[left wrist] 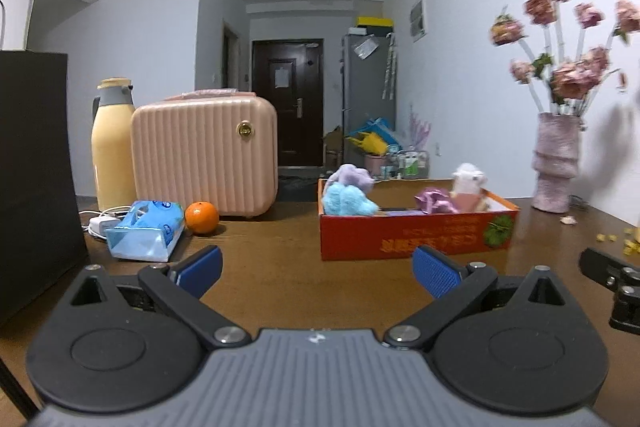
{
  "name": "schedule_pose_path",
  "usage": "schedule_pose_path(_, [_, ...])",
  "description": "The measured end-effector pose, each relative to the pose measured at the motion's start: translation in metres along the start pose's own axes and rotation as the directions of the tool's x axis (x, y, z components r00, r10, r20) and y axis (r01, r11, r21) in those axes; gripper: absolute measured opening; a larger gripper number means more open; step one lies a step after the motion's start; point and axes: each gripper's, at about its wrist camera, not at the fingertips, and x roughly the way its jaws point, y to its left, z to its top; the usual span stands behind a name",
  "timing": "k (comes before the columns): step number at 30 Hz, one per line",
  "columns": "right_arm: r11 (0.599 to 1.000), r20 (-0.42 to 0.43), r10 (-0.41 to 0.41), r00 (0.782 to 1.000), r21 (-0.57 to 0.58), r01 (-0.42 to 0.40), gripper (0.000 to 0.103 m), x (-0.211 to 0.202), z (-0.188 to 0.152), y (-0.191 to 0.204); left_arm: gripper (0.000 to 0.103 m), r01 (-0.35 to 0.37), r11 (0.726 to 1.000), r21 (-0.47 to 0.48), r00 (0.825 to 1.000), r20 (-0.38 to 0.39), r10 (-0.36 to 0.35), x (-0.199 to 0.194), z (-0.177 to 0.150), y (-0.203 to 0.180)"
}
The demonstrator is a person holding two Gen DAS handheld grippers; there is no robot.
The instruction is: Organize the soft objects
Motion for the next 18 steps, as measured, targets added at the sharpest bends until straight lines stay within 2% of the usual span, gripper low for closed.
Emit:
schedule_pose_path(5, [1.000, -0.012, 0.011, 1.000, -0.028, -0.011, 0.103, -0.051, -0.002, 0.002, 0.103, 0.034, 0.999, 0.031, 0.999, 0.011, -0.035, -0.055, -0.016, 0.000])
schedule_pose_path(10, [0.999, -0.001, 0.018, 1.000, -0.033, -0.018, 0.103, -0.089, 0.003, 0.002, 0.103, 0.024, 0.998, 0.057, 0.999, 0.041, -0.026, -0.091, -0.022, -0.001])
schedule_pose_path(18, [0.999, 0.000, 0.029, 1.000, -0.044, -0.029, 0.103, -0.108, 0.001, 0.006, 0.103, 0.034, 0.998, 0.055, 0.996, 0.077, -0.038, -0.115, -0.022, 0.002])
